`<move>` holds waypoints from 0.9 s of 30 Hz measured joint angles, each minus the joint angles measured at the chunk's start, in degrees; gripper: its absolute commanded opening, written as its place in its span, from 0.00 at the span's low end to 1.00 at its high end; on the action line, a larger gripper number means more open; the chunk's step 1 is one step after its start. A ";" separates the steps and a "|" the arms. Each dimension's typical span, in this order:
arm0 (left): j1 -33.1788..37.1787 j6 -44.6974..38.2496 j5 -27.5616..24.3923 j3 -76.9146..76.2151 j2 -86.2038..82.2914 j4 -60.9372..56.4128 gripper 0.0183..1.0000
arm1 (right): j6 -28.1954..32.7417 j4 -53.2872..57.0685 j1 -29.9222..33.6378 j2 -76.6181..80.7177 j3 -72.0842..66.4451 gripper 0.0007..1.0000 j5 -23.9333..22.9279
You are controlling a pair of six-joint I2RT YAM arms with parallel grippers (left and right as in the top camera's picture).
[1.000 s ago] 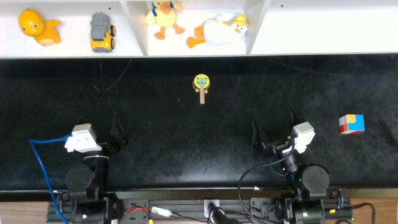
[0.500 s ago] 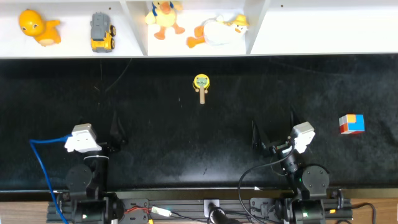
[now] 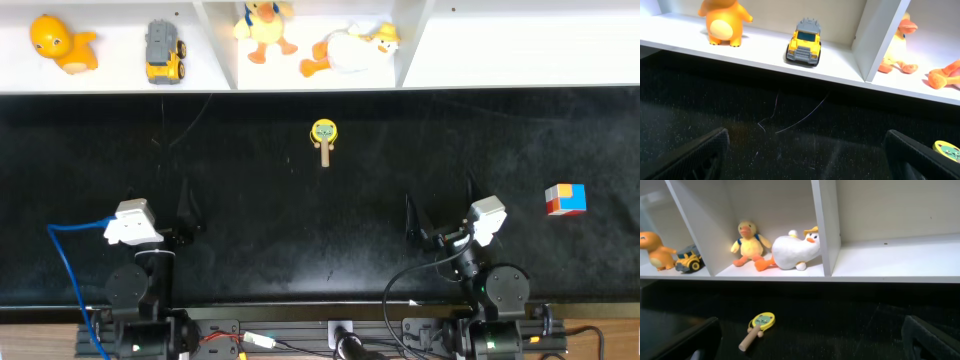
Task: Store Toys
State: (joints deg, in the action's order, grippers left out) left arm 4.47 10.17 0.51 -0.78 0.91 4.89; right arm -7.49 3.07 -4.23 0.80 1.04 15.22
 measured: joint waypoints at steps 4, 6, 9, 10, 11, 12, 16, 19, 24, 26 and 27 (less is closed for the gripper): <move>0.00 0.00 0.00 0.00 0.00 0.00 1.00 | 0.00 0.00 0.00 0.00 0.00 1.00 -0.02; 0.00 0.00 0.00 0.00 0.00 0.00 1.00 | 0.00 0.00 0.00 0.00 0.00 0.99 -0.02; 0.00 0.00 0.00 0.00 0.00 0.00 1.00 | -0.02 0.00 0.00 0.00 0.00 1.00 -0.02; 0.00 0.00 0.00 0.00 0.00 0.00 1.00 | -0.02 -0.07 0.02 0.00 0.00 0.99 0.00; 0.00 0.00 0.00 0.00 0.00 0.00 1.00 | 0.00 -0.52 0.00 0.00 0.00 0.99 0.00; 0.00 0.00 0.00 0.00 0.00 0.00 1.00 | 0.02 -1.09 0.00 0.00 0.00 0.99 0.00; 0.00 0.00 0.00 0.00 0.00 0.00 1.00 | -1.38 -2.78 0.00 0.00 0.00 1.00 0.52; 0.00 0.00 0.00 0.00 0.00 0.00 1.00 | -3.65 -0.07 0.00 0.13 0.48 1.00 1.92; 0.00 0.00 0.00 0.00 0.00 0.00 1.00 | -6.62 11.43 0.00 6.62 8.90 1.00 3.54; 0.00 0.00 0.00 0.00 0.00 0.00 1.00 | -6.60 14.64 0.00 11.65 14.93 1.00 4.57; 0.00 0.00 0.00 0.00 -0.02 -0.02 1.00 | -6.38 16.63 0.00 14.62 18.38 0.99 5.33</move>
State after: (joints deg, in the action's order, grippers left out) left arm 4.47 10.17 0.51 -0.78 0.89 4.86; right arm -13.87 19.70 -4.23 15.42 19.42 20.56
